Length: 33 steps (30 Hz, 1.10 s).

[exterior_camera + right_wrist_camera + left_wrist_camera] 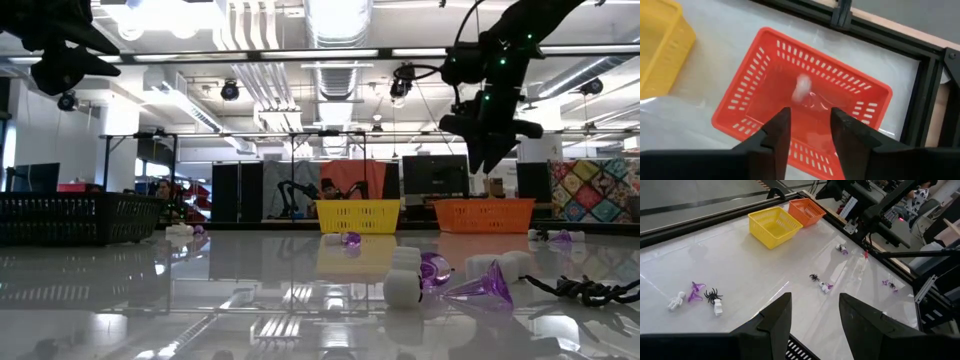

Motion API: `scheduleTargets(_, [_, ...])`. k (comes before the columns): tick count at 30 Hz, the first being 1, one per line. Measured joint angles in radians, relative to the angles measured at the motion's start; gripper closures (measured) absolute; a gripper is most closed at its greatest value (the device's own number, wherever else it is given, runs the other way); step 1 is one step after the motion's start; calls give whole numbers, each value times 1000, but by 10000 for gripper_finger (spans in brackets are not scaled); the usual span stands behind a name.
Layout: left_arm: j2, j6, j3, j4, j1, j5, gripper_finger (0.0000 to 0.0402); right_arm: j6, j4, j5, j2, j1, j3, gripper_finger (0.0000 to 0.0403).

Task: Sort Halloween decoration
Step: Put the white skeleton toy into the orange bin, then put the purple witch hat toy into the black bin

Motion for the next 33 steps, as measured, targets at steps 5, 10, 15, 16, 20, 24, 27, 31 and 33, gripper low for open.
scheduleTargets(5, [0,0,0,0,0,-7,254,0,1,0,0,0,2,255])
scheduleTargets(10, [5,0,-3,0,0,-125,254,54,1,-46,0,1,14,259])
scheduleTargets(15, [46,0,-29,1,0,-159,254,72,3,-113,-1,3,35,264])
scheduleTargets(16, [60,0,-40,1,0,-160,254,72,3,-115,-1,4,39,265])
scheduleTargets(20, [126,0,-89,3,0,-165,254,72,7,-115,-1,9,48,266])
scheduleTargets(24, [203,-4,-91,32,0,-169,254,72,11,-114,-1,9,52,262])
scheduleTargets(27, [263,-11,-79,82,0,-211,254,72,10,-114,-1,9,52,262])
scheduleTargets(31, [351,0,-59,105,0,-301,254,72,10,-114,-1,9,52,268])
scheduleTargets(33, [397,1,-48,111,0,-326,254,71,10,-114,-1,9,52,270])
